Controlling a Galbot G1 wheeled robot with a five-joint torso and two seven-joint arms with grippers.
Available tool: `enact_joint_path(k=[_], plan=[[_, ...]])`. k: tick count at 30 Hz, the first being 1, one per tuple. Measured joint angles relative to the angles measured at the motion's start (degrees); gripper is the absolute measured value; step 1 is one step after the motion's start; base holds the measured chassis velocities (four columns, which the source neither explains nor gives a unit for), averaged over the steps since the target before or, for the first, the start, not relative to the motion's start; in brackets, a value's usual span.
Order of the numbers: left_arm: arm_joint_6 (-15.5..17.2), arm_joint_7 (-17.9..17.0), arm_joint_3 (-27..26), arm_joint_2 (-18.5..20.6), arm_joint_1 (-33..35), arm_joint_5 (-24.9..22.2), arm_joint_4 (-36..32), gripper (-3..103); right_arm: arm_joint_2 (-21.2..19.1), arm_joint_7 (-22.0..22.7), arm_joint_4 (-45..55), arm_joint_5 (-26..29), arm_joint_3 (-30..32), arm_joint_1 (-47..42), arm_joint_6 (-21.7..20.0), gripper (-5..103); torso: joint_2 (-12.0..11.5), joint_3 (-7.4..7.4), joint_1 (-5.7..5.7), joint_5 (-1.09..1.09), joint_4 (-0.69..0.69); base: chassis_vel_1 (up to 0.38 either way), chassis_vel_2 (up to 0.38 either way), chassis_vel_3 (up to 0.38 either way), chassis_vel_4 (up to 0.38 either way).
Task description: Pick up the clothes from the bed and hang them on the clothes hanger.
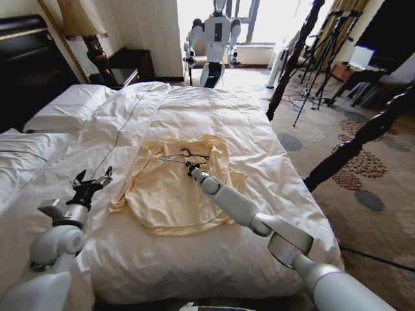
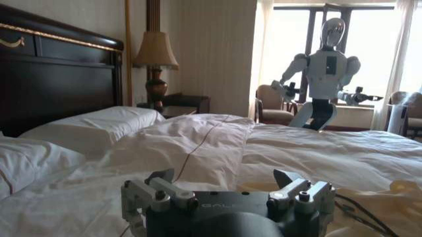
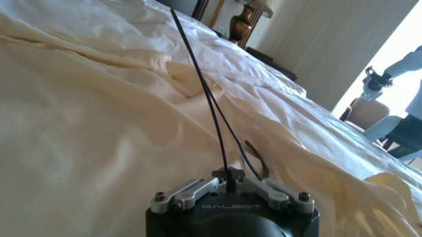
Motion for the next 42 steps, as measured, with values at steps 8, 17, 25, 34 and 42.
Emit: enact_joint_path(k=[8,17,25,34,42], plan=[[-0.5,0.6,0.1,-0.6,0.2,-0.1,0.5,100,2.2,4.4,0.9,-8.6,0.1,0.2,-2.9,-1,0.0,0.0,0.0,0.0,0.02,0.0,0.0,0.0,0.0],[-0.7,0.8,0.0,-0.7,-0.2,-2.5,1.2,100,3.5,10.4,3.1,-17.2,-1.0,1.3,-9.6,0,0.0,0.0,0.0,0.0,0.01,0.0,0.0,0.0,0.0],[-1.5,1.6,-0.2,-1.5,-0.1,-3.9,2.3,100,2.8,8.6,7.8,-26.9,-3.4,3.3,-18.8,0,0.0,0.0,0.0,0.0,0.01,0.0,0.0,0.0,0.0],[-2.3,2.7,-0.4,-2.3,-0.4,-6.1,3.1,100,2.9,3.7,6.1,-31.1,-6.1,5.7,-24.3,0,0.0,0.0,0.0,0.0,0.01,0.0,0.0,0.0,0.0],[-2.8,3.1,-1.0,-2.2,-0.3,-6.5,3.5,100,4.5,0.5,-0.2,-31.7,-6.6,5.2,-23.7,0,0.0,0.0,0.0,0.0,-0.01,0.0,0.0,0.0,0.0]])
